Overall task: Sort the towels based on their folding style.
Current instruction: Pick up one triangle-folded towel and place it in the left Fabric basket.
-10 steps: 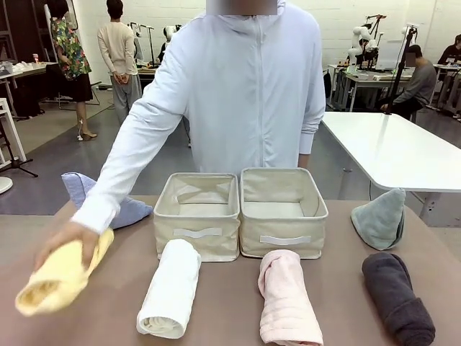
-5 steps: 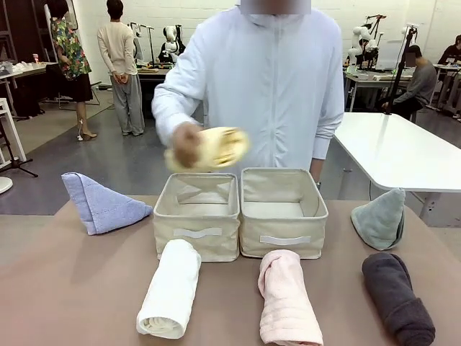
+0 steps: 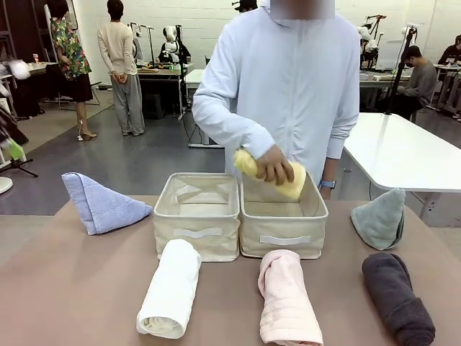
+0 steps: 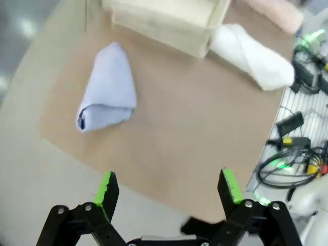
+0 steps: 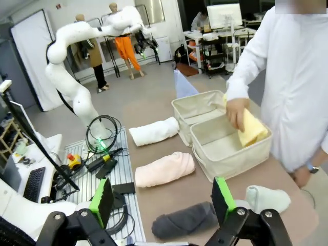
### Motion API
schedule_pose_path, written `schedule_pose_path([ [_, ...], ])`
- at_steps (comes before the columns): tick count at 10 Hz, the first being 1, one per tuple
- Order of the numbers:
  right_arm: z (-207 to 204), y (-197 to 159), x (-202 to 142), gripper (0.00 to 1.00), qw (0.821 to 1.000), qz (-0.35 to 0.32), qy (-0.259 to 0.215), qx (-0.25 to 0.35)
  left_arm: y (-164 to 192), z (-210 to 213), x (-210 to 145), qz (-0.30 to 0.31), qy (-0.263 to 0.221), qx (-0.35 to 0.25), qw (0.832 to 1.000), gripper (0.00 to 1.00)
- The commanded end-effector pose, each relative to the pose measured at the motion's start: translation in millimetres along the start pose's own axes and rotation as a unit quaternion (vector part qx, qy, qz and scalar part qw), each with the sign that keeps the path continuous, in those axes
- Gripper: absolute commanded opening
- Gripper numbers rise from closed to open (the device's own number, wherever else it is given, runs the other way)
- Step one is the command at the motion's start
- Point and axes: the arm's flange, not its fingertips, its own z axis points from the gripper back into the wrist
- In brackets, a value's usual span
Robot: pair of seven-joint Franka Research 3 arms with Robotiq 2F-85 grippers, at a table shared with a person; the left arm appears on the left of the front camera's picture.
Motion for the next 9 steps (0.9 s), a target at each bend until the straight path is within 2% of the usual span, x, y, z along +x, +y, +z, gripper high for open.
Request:
schedule_pose_path([
  [1, 2.2, -0.1, -1.8, 1.0, 1.0, 0.006, 0.001, 0.004, 28.8, -30.2, 11.4, 0.022, 0.11, 0.0, 0.994, 1.0],
  [3, 2.2, -0.1, -1.8, 1.0, 1.0, 0.006, 0.001, 0.004, 60.5, -66.9, 16.1, 0.013, 0.138, 0.042, 0.989, 1.0],
  [4, 2.2, -0.1, -1.8, 1.0, 1.0, 0.006, 0.001, 0.004, 71.7, -76.8, 17.3, -0.004, 0.13, 0.065, 0.989, 1.0],
  [5, 2.2, -0.1, -1.8, 1.0, 1.0, 0.006, 0.001, 0.004, 80.4, -81.8, 18.2, -0.016, 0.109, 0.062, 0.992, 1.0],
  [7, 2.2, -0.1, -1.8, 1.0, 1.0, 0.006, 0.001, 0.004, 78.4, -75.9, 16.2, -0.02, 0.068, 0.08, 0.994, 1.0],
  [8, 2.2, -0.1, -1.8, 1.0, 1.0, 0.006, 0.001, 0.004, 80.1, -89.4, 18.3, -0.008, 0.118, 0.064, 0.991, 1.0],
  [9, 2.2, -0.1, -1.8, 1.0, 1.0, 0.006, 0.001, 0.004, 80.1, -89.4, 18.3, -0.008, 0.118, 0.064, 0.991, 1.0],
])
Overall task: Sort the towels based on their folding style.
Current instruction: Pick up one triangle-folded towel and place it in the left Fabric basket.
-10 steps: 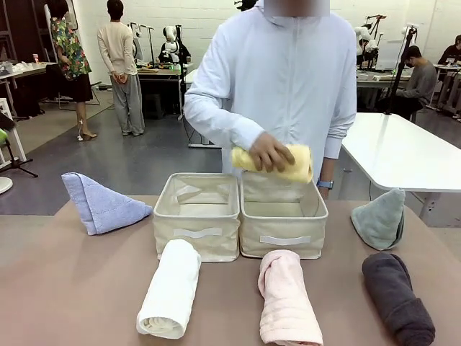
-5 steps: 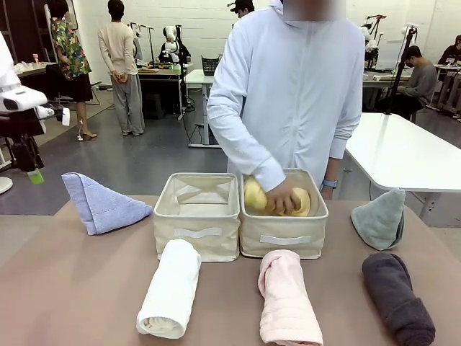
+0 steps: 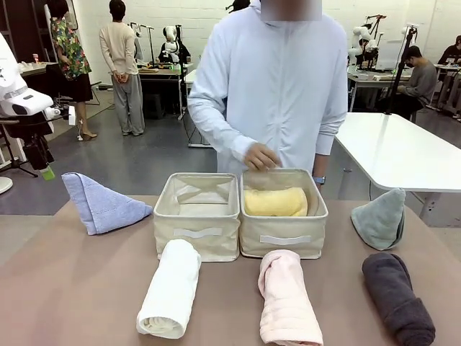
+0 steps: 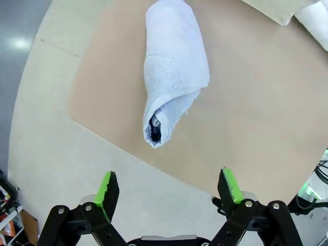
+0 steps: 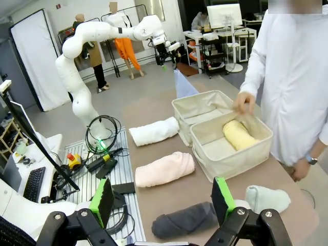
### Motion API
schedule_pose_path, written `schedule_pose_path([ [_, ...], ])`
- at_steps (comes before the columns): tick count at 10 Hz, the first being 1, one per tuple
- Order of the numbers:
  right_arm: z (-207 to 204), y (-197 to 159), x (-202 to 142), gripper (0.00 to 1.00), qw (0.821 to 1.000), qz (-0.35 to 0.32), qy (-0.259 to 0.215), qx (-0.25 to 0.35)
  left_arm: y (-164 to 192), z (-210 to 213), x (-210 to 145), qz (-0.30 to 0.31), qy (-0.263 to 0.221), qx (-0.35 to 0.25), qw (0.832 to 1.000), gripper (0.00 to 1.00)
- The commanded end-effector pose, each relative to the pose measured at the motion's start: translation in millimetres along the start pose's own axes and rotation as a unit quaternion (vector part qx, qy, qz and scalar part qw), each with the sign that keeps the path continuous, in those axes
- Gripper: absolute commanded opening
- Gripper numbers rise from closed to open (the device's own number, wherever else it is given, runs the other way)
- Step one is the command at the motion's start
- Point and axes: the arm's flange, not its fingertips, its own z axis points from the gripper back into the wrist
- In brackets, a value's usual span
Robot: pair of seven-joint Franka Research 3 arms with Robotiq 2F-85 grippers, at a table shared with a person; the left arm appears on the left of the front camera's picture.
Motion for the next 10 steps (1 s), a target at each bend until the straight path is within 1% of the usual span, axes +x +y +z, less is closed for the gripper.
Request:
schedule_pose_path([
  [1, 2.1, 0.0, -1.7, 1.0, 1.0, 0.006, 0.001, 0.004, -2.2, -2.7, -0.7, 0.002, 0.016, -0.007, 1.0, 1.0],
  [4, 2.1, 0.0, -1.7, 1.0, 1.0, 0.006, 0.001, 0.004, -2.2, -2.7, -0.7, 0.002, 0.016, -0.007, 1.0, 1.0],
  [5, 2.1, 0.0, -1.7, 1.0, 1.0, 0.006, 0.001, 0.004, -1.6, -3.4, -1.4, -0.002, 0.007, -0.007, 1.0, 1.0],
  [6, 2.1, 0.0, -1.7, 1.0, 1.0, 0.006, 0.001, 0.004, 3.8, -13.7, 1.6, -0.022, 0.002, -0.009, 1.0, 1.0],
  [7, 2.1, 0.0, -1.7, 1.0, 1.0, 0.006, 0.001, 0.004, 14.0, -20.5, 5.2, -0.014, -0.014, -0.03, 0.999, 1.0],
  [10, 2.1, 0.0, -1.7, 1.0, 1.0, 0.006, 0.001, 0.004, 36.3, -34.5, 9.3, 0.001, -0.026, -0.064, 0.998, 1.0],
])
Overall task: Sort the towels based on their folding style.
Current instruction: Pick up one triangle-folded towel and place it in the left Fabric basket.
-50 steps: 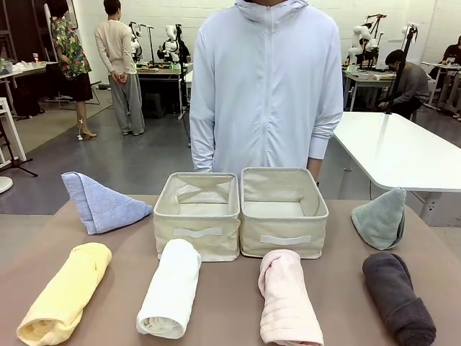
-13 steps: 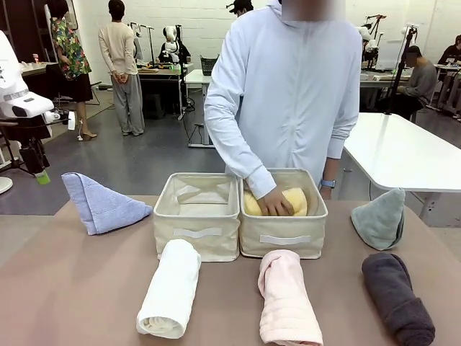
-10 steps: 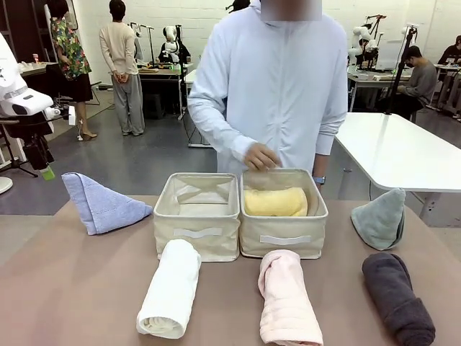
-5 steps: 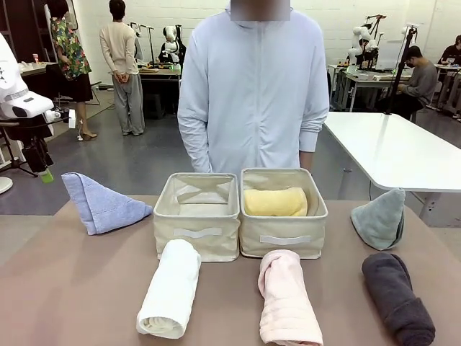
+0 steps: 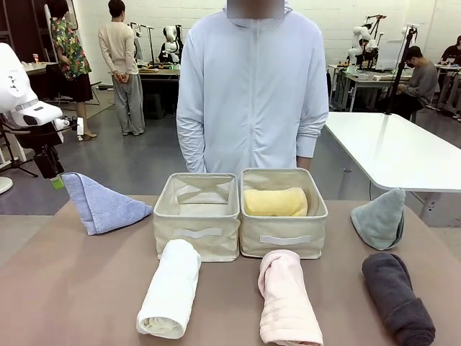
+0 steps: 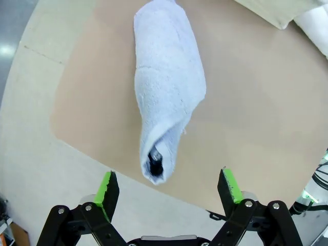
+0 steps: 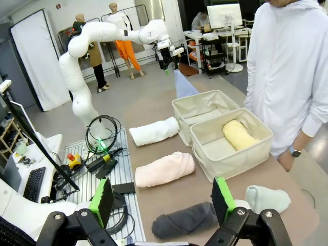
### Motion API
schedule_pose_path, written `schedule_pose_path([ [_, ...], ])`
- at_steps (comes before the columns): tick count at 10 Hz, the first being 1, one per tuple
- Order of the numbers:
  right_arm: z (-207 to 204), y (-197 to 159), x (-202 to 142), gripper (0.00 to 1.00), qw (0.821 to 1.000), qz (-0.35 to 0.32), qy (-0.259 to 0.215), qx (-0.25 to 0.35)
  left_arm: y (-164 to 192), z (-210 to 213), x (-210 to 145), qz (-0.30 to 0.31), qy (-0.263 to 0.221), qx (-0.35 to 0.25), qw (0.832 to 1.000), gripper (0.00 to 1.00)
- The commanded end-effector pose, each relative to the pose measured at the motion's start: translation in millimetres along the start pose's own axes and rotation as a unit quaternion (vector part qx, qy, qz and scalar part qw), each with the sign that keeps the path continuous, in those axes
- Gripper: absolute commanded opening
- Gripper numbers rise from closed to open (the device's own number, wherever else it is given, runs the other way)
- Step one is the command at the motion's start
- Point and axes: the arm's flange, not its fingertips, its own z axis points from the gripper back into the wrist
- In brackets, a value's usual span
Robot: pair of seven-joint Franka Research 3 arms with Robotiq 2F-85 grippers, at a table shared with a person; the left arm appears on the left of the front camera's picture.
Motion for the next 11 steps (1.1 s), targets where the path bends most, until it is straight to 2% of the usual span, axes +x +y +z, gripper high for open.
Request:
schedule_pose_path([
  [1, 2.0, -0.1, -1.7, 1.0, 1.0, 0.006, 0.001, 0.004, 21.4, 3.8, 3.7, 0.0, -0.01, -0.027, 1.0, 1.0],
  [6, 2.0, -0.1, -1.7, 1.0, 1.0, 0.006, 0.001, 0.004, 28.3, -17.2, 28.0, -0.027, 0.005, -0.101, 0.994, 1.0],
  [9, 2.0, -0.1, -1.7, 1.0, 1.0, 0.006, 0.001, 0.004, 28.1, -25.3, 33.8, -0.039, 0.007, -0.098, 0.994, 1.0],
  [10, 2.0, -0.1, -1.7, 1.0, 1.0, 0.006, 0.001, 0.004, 28.1, -25.2, 33.4, -0.04, 0.014, -0.101, 0.994, 0.41],
  [11, 2.0, -0.1, -1.7, 1.0, 1.0, 0.006, 0.001, 0.004, 26.9, -25.0, 33.3, -0.04, 0.017, -0.102, 0.994, 0.41],
])
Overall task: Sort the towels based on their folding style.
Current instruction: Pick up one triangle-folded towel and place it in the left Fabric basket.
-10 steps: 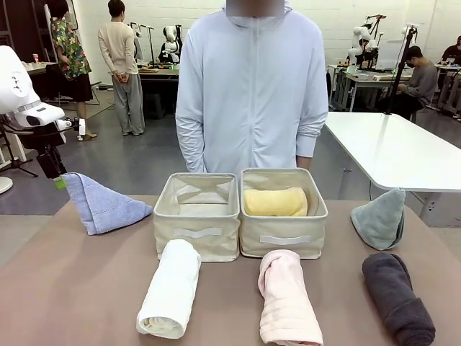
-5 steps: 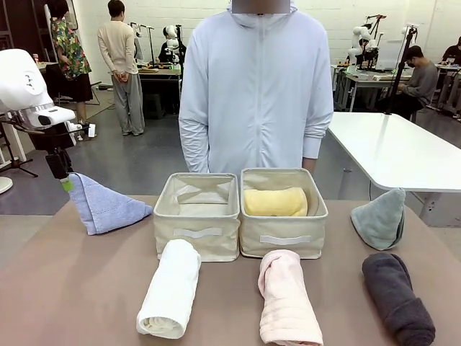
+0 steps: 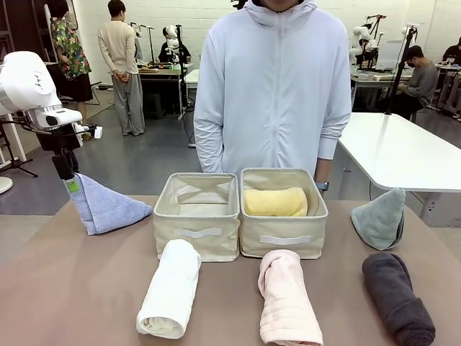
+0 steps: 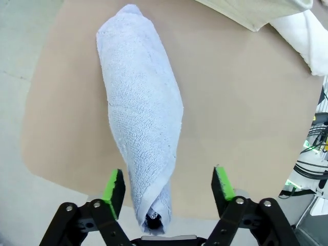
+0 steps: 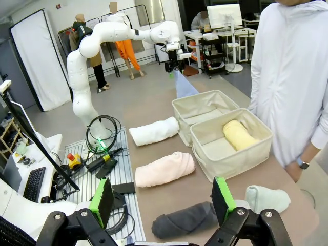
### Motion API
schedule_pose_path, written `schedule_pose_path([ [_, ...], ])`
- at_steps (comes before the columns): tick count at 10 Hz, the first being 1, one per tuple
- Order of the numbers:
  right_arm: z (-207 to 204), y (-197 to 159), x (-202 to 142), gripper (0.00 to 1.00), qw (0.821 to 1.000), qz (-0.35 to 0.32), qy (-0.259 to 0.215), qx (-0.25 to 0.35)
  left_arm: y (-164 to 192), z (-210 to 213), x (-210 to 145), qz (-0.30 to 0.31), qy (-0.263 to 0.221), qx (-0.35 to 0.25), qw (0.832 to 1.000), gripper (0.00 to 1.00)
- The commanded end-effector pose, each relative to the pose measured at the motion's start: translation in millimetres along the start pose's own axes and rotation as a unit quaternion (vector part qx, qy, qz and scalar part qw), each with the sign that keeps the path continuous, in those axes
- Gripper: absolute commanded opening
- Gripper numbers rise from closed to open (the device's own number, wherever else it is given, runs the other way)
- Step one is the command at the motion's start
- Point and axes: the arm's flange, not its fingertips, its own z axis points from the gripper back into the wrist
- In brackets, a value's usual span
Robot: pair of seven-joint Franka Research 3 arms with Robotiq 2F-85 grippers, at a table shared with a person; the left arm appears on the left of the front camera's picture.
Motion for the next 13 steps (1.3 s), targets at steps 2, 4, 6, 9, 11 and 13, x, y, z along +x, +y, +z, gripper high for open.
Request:
schedule_pose_path([
  [2, 2.0, -0.1, -1.7, 1.0, 1.0, 0.006, 0.001, 0.004, 4.2, 4.0, -2.4, -0.012, 0.007, -0.002, 1.0, 0.36],
  [4, 2.0, -0.1, -1.7, 1.0, 1.0, 0.006, 0.001, 0.004, 3.6, 2.4, -3.3, -0.015, 0.01, -0.003, 1.0, 0.0],
  [6, 2.0, -0.1, -1.7, 1.0, 1.0, 0.006, 0.001, 0.004, 3.7, 1.6, -3.1, -0.018, 0.012, -0.004, 1.0, 0.0],
  [9, 2.0, -0.1, -1.7, 1.0, 1.0, 0.006, 0.001, 0.004, 3.1, 2.6, -3.0, -0.023, 0.017, 0.0, 1.0, 0.0],
  [11, 2.0, -0.1, -1.7, 1.0, 1.0, 0.006, 0.001, 0.004, -15.9, 26.8, 3.9, -0.042, 0.063, 0.012, 0.997, 0.0],
  [13, 2.0, -0.1, -1.7, 1.0, 1.0, 0.006, 0.001, 0.004, -83.5, 111.6, 12.7, -0.074, 0.1, 0.063, 0.99, 0.0],
])
